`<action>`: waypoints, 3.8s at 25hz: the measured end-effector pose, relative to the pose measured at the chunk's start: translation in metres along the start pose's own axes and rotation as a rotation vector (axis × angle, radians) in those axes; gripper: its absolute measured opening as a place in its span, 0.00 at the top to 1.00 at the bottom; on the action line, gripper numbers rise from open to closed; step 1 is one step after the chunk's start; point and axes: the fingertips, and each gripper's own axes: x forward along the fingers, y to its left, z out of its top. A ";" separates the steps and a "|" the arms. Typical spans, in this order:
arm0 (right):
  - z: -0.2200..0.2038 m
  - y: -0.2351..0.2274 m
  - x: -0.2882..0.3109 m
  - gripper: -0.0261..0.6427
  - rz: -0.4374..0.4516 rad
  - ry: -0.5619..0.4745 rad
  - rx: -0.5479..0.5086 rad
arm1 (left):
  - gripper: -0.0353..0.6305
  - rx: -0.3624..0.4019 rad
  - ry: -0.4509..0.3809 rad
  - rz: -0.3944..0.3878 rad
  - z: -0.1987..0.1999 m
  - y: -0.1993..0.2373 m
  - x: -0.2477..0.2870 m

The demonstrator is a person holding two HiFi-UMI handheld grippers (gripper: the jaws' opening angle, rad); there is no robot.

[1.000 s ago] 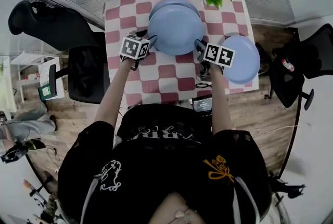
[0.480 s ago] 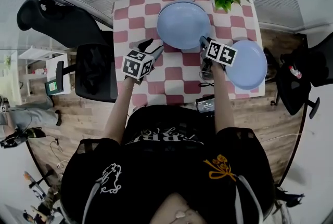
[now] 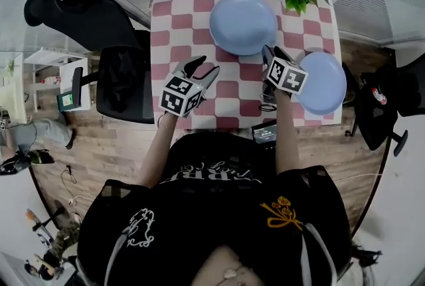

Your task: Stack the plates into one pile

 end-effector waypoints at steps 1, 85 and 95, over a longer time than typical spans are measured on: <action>0.001 0.006 -0.006 0.75 0.010 -0.017 -0.009 | 0.63 -0.001 -0.011 -0.009 0.001 -0.002 -0.002; -0.091 -0.295 -0.175 0.76 0.015 0.086 0.040 | 0.56 -0.174 0.267 -0.177 -0.055 -0.265 0.220; -0.072 -0.264 -0.188 0.78 0.038 0.035 0.083 | 0.56 -0.175 0.172 -0.168 -0.036 -0.257 0.187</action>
